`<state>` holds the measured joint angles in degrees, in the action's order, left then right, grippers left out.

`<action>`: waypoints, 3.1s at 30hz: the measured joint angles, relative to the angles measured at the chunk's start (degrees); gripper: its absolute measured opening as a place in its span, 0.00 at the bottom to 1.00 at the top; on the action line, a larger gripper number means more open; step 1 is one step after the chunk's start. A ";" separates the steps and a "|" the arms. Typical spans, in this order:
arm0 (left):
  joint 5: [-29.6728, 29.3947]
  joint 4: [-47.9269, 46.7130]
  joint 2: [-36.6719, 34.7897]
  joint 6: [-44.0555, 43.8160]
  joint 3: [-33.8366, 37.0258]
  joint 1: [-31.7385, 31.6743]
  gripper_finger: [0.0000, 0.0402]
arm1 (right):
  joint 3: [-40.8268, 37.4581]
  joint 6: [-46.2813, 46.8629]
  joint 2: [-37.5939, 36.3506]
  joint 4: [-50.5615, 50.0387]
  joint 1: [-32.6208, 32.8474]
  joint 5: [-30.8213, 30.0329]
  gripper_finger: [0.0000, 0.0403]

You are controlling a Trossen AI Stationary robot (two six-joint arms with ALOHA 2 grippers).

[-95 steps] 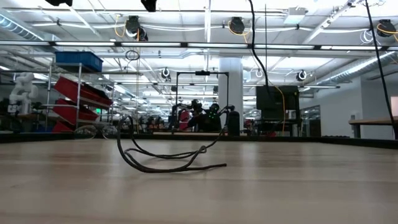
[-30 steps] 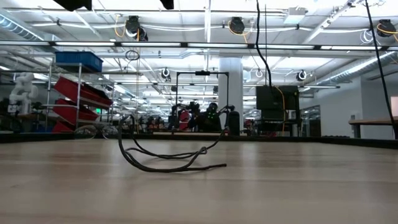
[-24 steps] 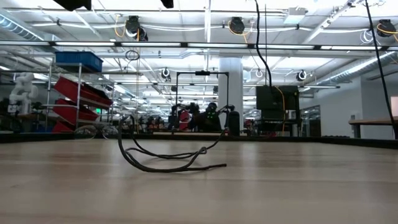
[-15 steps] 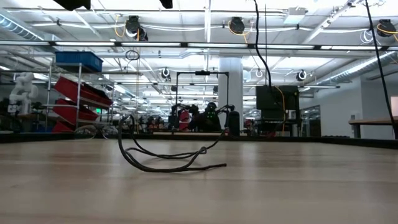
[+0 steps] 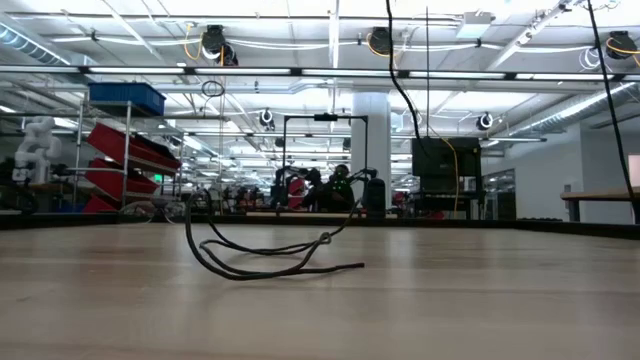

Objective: Coil cords
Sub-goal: Uncoil the black wire from the spool

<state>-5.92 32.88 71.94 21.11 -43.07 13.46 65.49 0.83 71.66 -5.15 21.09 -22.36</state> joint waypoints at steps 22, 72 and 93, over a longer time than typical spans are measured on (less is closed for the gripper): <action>-4.11 -11.07 -9.55 34.72 0.07 11.22 0.00 | -11.41 5.08 25.36 39.36 6.60 -10.46 0.41; -11.59 -13.73 -12.02 37.14 0.11 14.70 0.00 | -11.34 15.01 29.07 47.12 5.57 -1.24 0.41; -12.49 -13.84 -12.00 38.30 0.11 14.68 0.00 | -10.80 13.70 32.30 51.86 2.21 1.34 0.26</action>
<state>-18.41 19.04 59.94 59.42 -42.96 28.14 54.70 14.53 103.95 46.71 23.30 -21.01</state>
